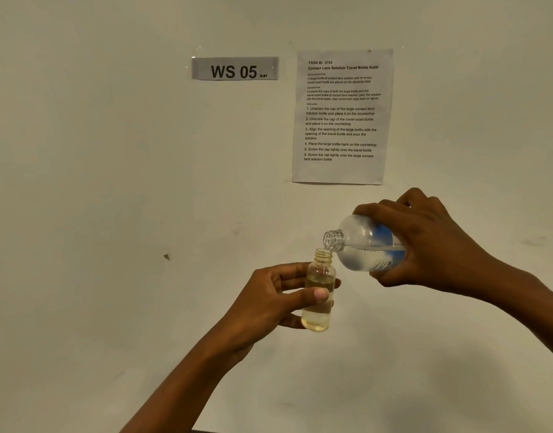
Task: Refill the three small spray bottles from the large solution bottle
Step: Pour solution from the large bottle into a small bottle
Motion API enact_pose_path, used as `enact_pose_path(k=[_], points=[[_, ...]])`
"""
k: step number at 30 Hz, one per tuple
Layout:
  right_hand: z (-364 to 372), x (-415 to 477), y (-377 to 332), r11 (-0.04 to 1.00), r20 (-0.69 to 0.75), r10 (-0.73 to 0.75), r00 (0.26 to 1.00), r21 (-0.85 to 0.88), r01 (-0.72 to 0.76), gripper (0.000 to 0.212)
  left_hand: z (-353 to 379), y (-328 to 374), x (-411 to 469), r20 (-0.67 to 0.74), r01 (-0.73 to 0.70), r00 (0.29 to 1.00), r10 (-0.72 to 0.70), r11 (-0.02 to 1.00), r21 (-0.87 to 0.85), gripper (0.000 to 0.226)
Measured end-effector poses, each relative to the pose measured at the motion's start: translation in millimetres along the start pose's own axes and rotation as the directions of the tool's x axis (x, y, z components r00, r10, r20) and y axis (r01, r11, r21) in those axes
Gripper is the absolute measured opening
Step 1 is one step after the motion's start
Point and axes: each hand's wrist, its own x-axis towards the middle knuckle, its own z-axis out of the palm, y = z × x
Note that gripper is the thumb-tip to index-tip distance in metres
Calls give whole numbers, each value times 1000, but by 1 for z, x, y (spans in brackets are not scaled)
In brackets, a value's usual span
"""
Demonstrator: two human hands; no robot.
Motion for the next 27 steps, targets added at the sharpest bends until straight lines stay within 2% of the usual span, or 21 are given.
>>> enact_pose_path(k=[27], points=[[-2,-1,-3,1000,-22,-25,999,-1,25,81,1,2,-3,-3,-11,1000,11,1000,-2,32]])
